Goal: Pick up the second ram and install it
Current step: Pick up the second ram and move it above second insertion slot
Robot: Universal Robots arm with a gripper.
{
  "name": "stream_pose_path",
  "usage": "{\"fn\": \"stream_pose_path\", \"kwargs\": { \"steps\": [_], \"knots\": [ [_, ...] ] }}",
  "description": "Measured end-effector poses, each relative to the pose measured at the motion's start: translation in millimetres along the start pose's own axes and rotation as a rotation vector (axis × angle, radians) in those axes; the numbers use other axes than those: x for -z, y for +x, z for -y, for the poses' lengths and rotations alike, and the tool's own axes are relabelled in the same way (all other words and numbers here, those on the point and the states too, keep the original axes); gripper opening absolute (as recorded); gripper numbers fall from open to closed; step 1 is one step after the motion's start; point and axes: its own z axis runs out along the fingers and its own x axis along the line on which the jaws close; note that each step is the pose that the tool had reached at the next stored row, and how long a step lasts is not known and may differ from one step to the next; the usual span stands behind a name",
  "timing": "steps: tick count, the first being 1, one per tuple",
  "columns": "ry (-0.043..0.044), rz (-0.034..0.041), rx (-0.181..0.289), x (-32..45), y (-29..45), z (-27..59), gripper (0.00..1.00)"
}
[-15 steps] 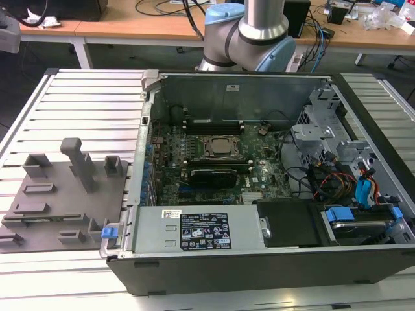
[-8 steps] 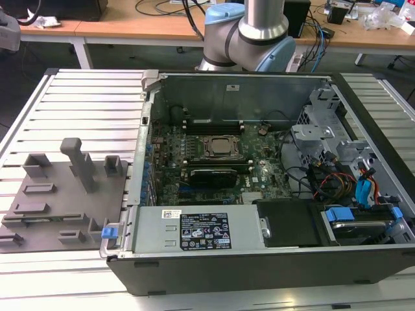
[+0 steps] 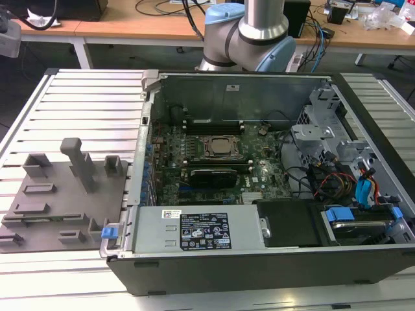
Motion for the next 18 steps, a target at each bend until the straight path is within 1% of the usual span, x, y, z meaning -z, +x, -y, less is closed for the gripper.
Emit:
{"fn": "stream_pose_path", "kwargs": {
  "steps": [1,2,6,7,18],
  "knots": [
    [0.0,0.0,0.0,0.0,0.0,0.0,0.24],
    [0.0,0.0,0.0,0.0,0.0,0.0,0.3],
    [0.0001,0.0,0.0,-0.8,0.1,0.0,0.3],
    [0.0,0.0,0.0,-4.9,0.8,0.3,0.3],
    [0.0,0.0,0.0,-15.6,2.0,0.9,0.3]
  ]
}}
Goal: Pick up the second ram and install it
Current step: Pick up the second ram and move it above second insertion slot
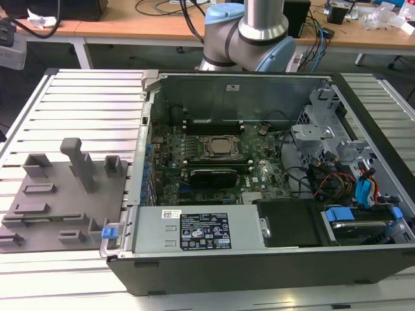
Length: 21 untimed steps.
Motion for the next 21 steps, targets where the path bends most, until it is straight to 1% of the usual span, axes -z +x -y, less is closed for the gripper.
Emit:
{"fn": "stream_pose_path", "kwargs": {
  "steps": [7,15,21],
  "knots": [
    [0.0,0.0,0.0,-6.1,0.3,0.3,0.3],
    [0.0,0.0,0.0,-15.4,0.8,0.7,0.3],
    [0.0001,0.0,0.0,-19.5,1.0,1.0,0.3]
  ]
}}
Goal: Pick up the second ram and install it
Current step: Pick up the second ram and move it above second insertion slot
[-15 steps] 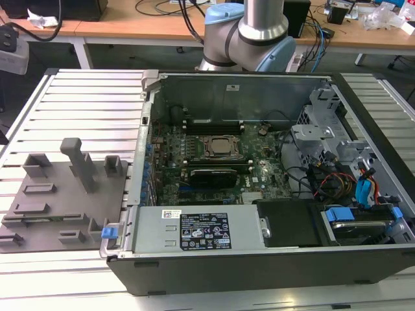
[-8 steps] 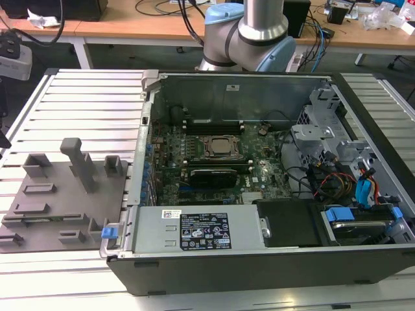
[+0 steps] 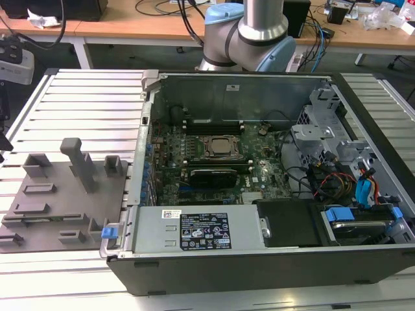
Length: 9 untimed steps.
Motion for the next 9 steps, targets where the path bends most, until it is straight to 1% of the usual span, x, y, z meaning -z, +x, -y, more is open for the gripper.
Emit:
{"fn": "stream_pose_path", "kwargs": {
  "steps": [3,9],
  "knots": [
    [0.0,0.0,0.0,-4.6,0.3,0.2,0.3],
    [0.0,0.0,0.0,-11.0,0.7,0.5,0.3]
  ]
}}
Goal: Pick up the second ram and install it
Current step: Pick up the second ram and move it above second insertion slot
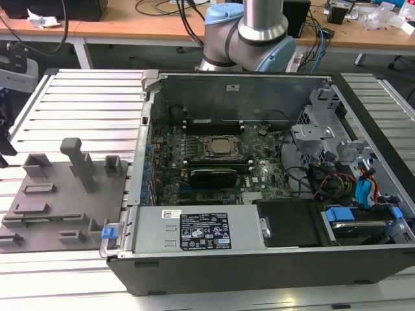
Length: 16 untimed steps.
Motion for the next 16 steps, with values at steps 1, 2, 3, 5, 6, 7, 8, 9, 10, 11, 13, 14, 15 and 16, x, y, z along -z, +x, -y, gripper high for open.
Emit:
{"fn": "stream_pose_path", "kwargs": {
  "steps": [1,2,3,5,6,7,8,9,10,11,13,14,15,16],
  "knots": [
    [0.0,-0.0001,0.0,-1.0,0.1,0.1,0.3],
    [0.0,-0.0001,0.0,-1.7,0.1,0.1,0.3],
    [0.0,0.0,0.0,-2.6,0.2,0.1,0.3],
    [0.0,0.0,0.0,-3.8,0.3,0.2,0.3],
    [0.0,0.0,0.0,-5.2,0.5,0.3,0.3],
    [0.0,0.0,0.0,-6.8,0.6,0.4,0.3],
    [0.0,0.0,0.0,-12.4,1.1,0.7,0.3],
    [0.0,0.0001,0.0,-19.2,1.7,1.0,0.3],
    [0.0,0.0,0.0,-19.9,1.8,1.1,0.3],
    [0.0,0.0,0.0,-20.5,1.9,1.1,0.3],
    [0.0,0.0,0.0,-22.3,2.1,1.2,0.3],
    [-0.0001,-0.0001,0.0,-23.3,2.6,1.4,0.3],
    [0.0,0.0,0.0,-24.4,3.4,1.6,0.3],
    [0.0001,0.0001,0.0,-25.4,4.3,1.8,0.3]
  ]
}}
